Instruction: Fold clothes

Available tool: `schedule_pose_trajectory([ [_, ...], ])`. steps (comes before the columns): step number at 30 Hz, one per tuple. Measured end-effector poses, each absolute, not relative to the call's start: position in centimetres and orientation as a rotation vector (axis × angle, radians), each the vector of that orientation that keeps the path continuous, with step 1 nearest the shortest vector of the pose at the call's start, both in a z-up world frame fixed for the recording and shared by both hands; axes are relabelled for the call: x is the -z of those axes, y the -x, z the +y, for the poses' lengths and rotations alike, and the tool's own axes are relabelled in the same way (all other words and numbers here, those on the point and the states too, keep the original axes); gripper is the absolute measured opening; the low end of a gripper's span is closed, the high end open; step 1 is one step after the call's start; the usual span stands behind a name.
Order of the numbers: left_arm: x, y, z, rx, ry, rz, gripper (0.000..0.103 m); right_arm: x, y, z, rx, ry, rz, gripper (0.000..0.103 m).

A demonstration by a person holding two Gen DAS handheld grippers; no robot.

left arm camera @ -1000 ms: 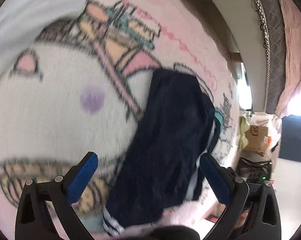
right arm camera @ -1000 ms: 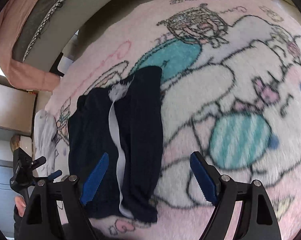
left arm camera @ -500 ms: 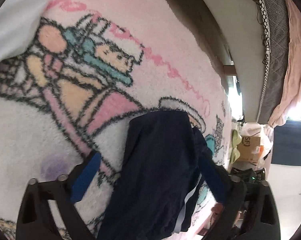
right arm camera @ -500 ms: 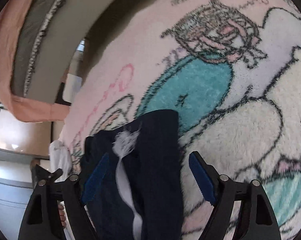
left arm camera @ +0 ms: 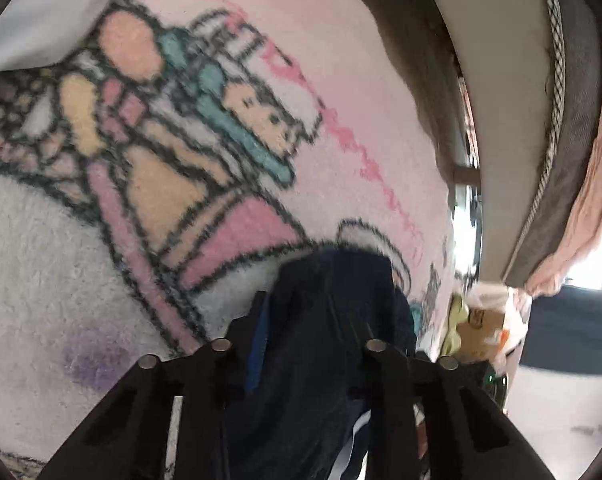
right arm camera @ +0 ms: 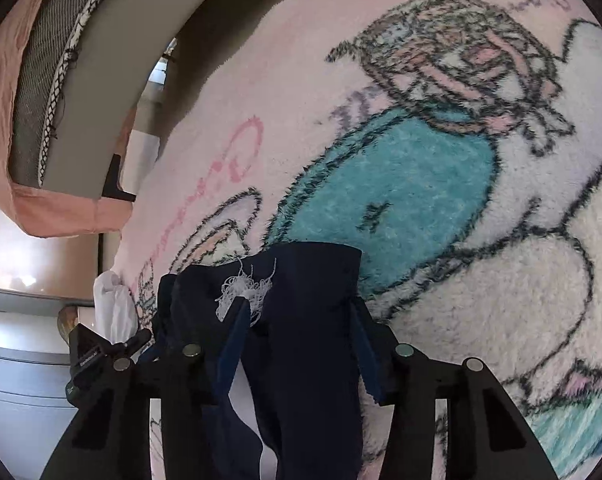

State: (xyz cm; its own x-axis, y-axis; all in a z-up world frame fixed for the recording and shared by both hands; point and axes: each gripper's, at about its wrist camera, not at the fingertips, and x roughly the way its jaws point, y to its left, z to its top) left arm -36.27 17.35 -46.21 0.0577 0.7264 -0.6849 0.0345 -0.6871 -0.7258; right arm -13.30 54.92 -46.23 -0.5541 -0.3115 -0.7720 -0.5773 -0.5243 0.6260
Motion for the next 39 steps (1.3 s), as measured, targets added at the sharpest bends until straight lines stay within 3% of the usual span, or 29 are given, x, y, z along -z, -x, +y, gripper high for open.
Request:
schedule_pose_trajectory([
  [5, 47.2, 36.3, 17.9, -1.604, 1.833, -0.834, 0.021, 46.6, 13.6, 55.3, -2.177, 1.414, 1.407, 0.035],
  [6, 47.2, 36.3, 18.1, -1.602, 1.832, -0.826, 0.02, 46.7, 13.6, 55.4, -2.166, 1.43, 1.388, 0.023],
  [7, 47.1, 36.3, 18.4, -1.618, 1.83, -0.808, 0.019, 46.8, 13.5, 55.6, -2.149, 1.442, 1.373, 0.005],
  [8, 47.1, 36.3, 18.5, -1.634, 1.83, -0.799, 0.016, 47.0, 13.3, 55.7, -2.126, 1.45, 1.364, 0.002],
  [14, 46.8, 36.9, 18.8, -1.668, 1.829, -0.779, 0.009, 47.4, 12.8, 56.1, -2.147, 1.418, 1.393, 0.002],
  [28, 45.5, 39.4, 20.8, -1.641, 1.804, -0.657, 0.008, 47.5, 14.3, 57.0, -2.271, 1.331, 1.44, 0.002],
  [39, 44.1, 41.9, 22.5, -1.683, 1.754, -0.602, 0.008, 46.0, 16.0, 58.6, -2.311, 1.273, 1.318, 0.002],
])
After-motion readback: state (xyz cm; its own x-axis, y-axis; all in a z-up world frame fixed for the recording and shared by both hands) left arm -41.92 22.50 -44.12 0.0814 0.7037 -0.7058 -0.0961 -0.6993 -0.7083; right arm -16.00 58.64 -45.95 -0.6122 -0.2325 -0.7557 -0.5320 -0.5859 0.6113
